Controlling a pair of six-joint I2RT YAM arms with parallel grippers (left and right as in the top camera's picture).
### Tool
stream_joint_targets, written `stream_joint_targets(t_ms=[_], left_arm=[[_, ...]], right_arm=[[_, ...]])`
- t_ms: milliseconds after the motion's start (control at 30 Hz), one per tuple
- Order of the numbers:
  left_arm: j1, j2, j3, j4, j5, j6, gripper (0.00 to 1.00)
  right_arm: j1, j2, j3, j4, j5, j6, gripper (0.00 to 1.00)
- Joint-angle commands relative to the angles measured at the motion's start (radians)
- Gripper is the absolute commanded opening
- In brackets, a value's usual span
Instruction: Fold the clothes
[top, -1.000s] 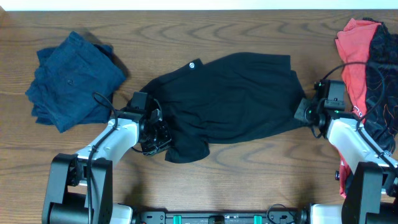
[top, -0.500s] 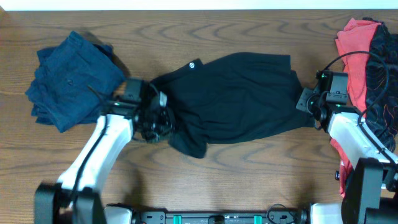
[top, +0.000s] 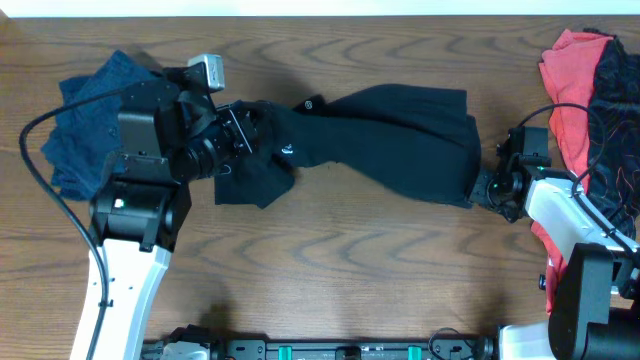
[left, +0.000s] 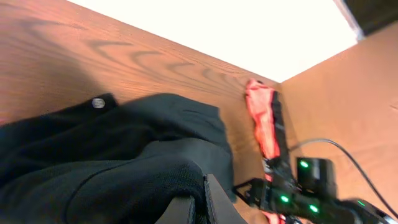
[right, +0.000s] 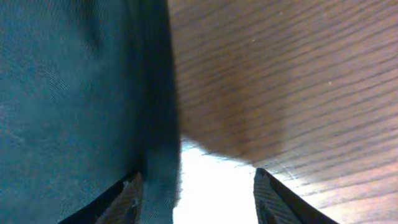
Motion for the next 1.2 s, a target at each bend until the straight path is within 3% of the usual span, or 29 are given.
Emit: stream_joint_targets(t_ms=[0, 267, 700, 767, 900, 933, 1167], left_arm=[[0.004, 0.016, 0.0, 0.005, -0.053, -0.012, 0.06], [0.004, 0.042, 0.0, -0.008, -0.054, -0.012, 0.06], [0.004, 0.049, 0.0, -0.021, -0.054, 0.011, 0.06], [0.004, 0.056, 0.0, -0.021, -0.054, 0.011, 0.06], [0.004, 0.078, 0.0, -0.025, -0.054, 0.015, 0.06], [0.004, 0.085, 0.0, -0.031, -0.054, 0.023, 0.06], [0.004, 0.132, 0.0, -0.082, -0.092, 0.072, 0.06]], right_arm=[[-0.004, 0.002, 0.009, 0.024, -0.018, 0.01, 0.58], [-0.003, 0.012, 0.009, 0.187, -0.141, 0.032, 0.57], [0.113, 0.241, 0.009, 0.335, -0.145, 0.114, 0.55], [0.13, 0.253, 0.009, 0.364, -0.145, 0.116, 0.43], [0.127, 0.243, 0.011, 0.349, -0.134, 0.116, 0.04], [0.119, 0.235, 0.014, 0.332, -0.137, 0.116, 0.01], [0.033, 0.02, 0.13, -0.039, -0.192, 0.082, 0.01]])
